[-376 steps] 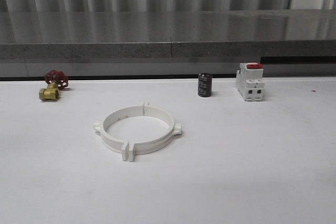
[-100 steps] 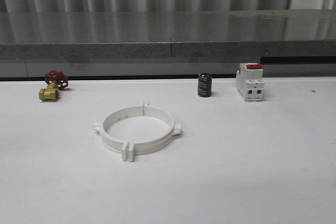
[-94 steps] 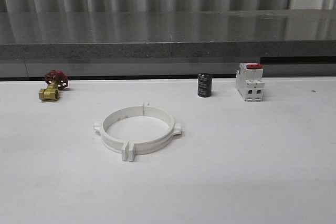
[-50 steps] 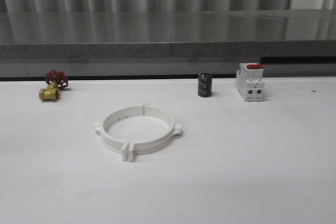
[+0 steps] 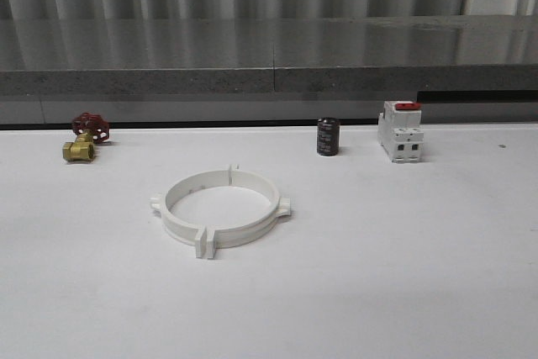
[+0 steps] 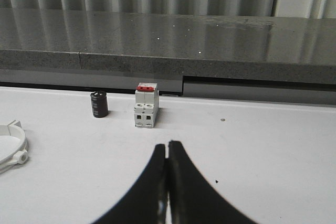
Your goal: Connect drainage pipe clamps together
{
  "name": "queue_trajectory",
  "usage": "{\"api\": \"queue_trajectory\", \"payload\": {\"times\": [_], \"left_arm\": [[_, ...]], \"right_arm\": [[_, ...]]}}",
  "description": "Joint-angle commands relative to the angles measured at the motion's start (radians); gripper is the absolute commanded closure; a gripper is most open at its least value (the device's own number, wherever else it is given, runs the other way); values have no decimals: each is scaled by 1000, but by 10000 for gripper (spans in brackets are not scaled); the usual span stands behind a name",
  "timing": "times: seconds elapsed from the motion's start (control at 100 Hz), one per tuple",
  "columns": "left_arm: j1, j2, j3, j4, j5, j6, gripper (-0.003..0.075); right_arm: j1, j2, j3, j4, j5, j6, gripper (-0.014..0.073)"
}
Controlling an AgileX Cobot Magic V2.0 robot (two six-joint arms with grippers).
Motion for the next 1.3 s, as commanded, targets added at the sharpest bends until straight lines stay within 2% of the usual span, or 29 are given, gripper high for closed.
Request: {"api": "queue_trajectory", "payload": {"times": [0.0, 0.32, 0.44, 0.59, 0.7, 1.29], "left_arm": [[3, 11, -9, 2, -136, -1, 741], [3, -30, 239, 0, -531, -1, 741], [3, -100, 336, 2, -619, -1, 741], [3, -202, 414, 2, -627, -1, 741], [3, -264, 412, 13, -568, -1, 741], [3, -260, 412, 30, -572, -1, 741]], "right_arm": [[-7, -16, -19, 0, -86, -1, 661], [-7, -16, -19, 0, -86, -1, 661], [-7, -16, -19, 0, -86, -1, 661], [-7, -16, -19, 0, -86, -1, 661], [-7, -16, -19, 0, -86, -1, 661], [-7, -16, -19, 0, -86, -1, 661]]}}
